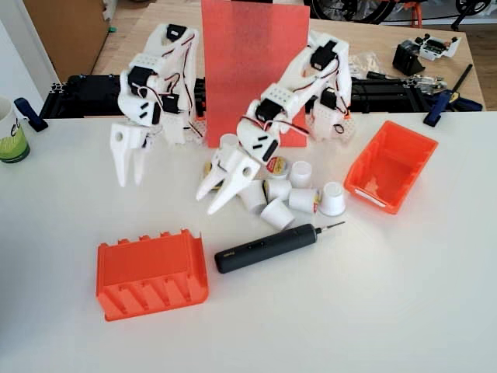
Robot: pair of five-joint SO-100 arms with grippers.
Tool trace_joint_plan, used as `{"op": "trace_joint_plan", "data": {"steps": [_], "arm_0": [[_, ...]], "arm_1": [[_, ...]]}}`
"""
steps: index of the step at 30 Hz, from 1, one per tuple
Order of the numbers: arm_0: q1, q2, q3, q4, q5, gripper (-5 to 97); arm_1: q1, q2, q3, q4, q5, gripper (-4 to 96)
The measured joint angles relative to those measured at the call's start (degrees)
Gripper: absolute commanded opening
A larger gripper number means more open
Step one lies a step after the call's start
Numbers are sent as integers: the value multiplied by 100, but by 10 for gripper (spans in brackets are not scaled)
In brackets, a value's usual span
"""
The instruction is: Sort the coffee pods, blue into left, red into right
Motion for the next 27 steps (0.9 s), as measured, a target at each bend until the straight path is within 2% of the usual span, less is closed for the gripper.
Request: {"op": "trace_joint_plan", "data": {"steps": [5, 13, 21, 23, 27], "arm_0": [[-185, -185, -79, -422, 290, 214], [-334, -211, -554, -316, 299, 216], [-334, -211, -633, -44, 141, 216], [-334, -220, -633, -35, 62, 216], [-334, -246, -633, 44, -53, 216]], "arm_1": [[-246, -563, 0, -756, 466, 299], [-562, -896, 0, -1257, 1916, 318], [-668, -1011, -35, -1582, 3964, 306], [-615, -1125, -202, -1591, 4342, 307], [-290, -1556, -527, -1854, 4465, 317]]}}
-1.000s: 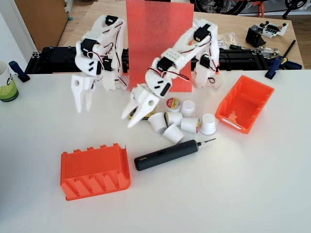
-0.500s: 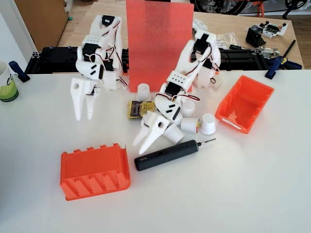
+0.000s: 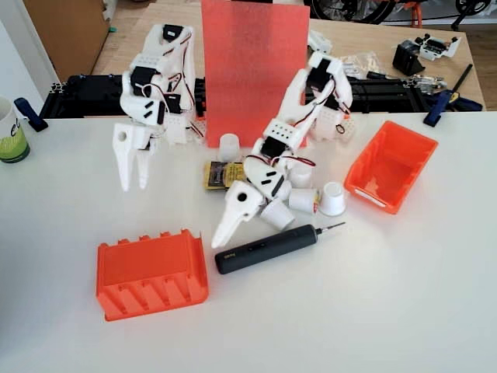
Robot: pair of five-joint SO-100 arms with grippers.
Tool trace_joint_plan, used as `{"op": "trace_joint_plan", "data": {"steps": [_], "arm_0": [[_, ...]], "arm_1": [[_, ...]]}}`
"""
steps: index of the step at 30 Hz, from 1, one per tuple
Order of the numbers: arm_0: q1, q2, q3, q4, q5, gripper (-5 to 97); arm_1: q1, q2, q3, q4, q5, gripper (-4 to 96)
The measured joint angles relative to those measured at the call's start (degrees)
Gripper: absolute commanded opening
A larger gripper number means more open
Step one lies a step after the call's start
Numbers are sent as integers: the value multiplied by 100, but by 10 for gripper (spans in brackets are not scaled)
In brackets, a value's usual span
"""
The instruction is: Sort the coffee pods, blue into left, red into right
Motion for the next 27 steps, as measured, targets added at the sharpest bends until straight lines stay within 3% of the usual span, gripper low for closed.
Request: {"op": "trace_joint_plan", "data": {"steps": [12, 20, 27], "arm_0": [[0, 0, 0, 149, -44, 215], [62, 0, 0, 299, -44, 216], [62, 0, 0, 299, -44, 216]], "arm_1": [[334, -712, -650, -334, 70, 334], [457, -2276, -3111, 246, -79, 360], [457, -2382, -3832, 466, -88, 395]]}}
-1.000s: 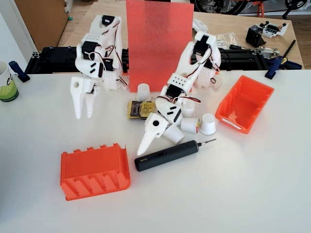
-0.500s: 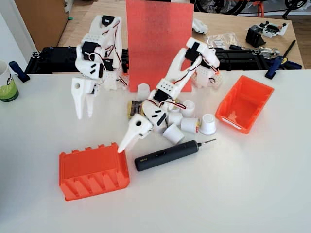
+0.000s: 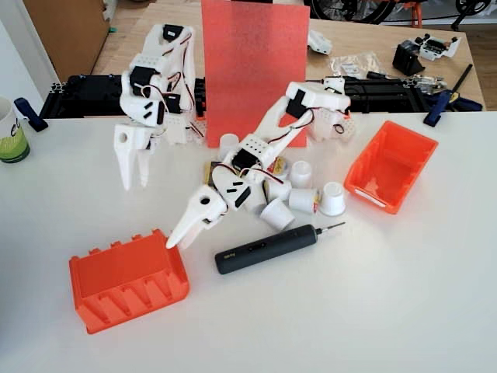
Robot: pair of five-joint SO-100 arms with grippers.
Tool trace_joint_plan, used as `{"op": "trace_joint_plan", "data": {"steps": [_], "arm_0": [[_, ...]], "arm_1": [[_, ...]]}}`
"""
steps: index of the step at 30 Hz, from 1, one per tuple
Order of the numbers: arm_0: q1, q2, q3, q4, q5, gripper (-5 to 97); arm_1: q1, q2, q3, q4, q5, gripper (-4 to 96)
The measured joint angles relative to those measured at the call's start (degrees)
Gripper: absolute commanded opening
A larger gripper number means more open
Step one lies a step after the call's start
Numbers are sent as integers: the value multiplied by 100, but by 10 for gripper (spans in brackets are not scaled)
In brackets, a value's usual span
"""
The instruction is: Sort the coffee pods, blue into left, red into right
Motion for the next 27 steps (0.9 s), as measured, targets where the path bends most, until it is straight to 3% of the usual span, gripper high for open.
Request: {"op": "trace_joint_plan", "data": {"steps": [5, 14, 27], "arm_0": [[0, 0, 0, 18, 0, 216], [0, 0, 0, 18, -88, 216], [0, 70, 0, 18, -88, 216]], "arm_1": [[97, -26, -97, 35, 26, 390], [79, -281, -105, -132, 510, 390], [281, -571, -237, -738, 483, 409]]}}
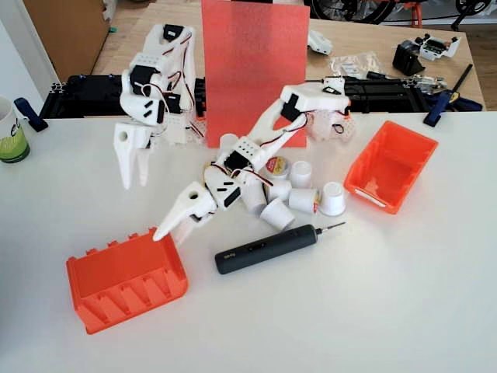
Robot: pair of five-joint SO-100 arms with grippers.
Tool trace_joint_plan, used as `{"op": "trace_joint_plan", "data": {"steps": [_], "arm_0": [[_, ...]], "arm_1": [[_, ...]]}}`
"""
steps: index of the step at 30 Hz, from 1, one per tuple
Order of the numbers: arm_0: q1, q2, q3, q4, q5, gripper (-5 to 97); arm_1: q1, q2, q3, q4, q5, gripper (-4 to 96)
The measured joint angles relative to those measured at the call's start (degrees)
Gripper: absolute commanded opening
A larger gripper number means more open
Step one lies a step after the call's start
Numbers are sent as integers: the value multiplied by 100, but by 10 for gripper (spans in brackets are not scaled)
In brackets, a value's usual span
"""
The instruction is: Sort the coffee pods, blue into left, red into right
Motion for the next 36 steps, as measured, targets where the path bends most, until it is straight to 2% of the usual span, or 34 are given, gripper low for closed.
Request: {"op": "trace_joint_plan", "data": {"steps": [6, 11, 16, 21, 27, 33, 36], "arm_0": [[0, 9, 0, 0, 0, 216], [0, 35, 0, 0, 0, 216], [0, 35, 0, 0, -9, 216], [0, 149, 53, 0, -44, 216], [0, 229, 97, 9, -53, 215], [0, 325, 114, 79, -53, 216], [0, 352, 123, 97, -53, 214]], "arm_1": [[26, -1099, -1415, 26, -149, 396], [97, -1266, -1714, -70, -185, 373], [105, -1362, -1740, -167, -237, 127], [185, -1362, -1749, -220, -281, 29], [193, -1371, -1749, -220, -422, 48], [193, -1371, -1758, -220, -483, 165], [193, -1371, -1758, -158, -457, 135]]}}
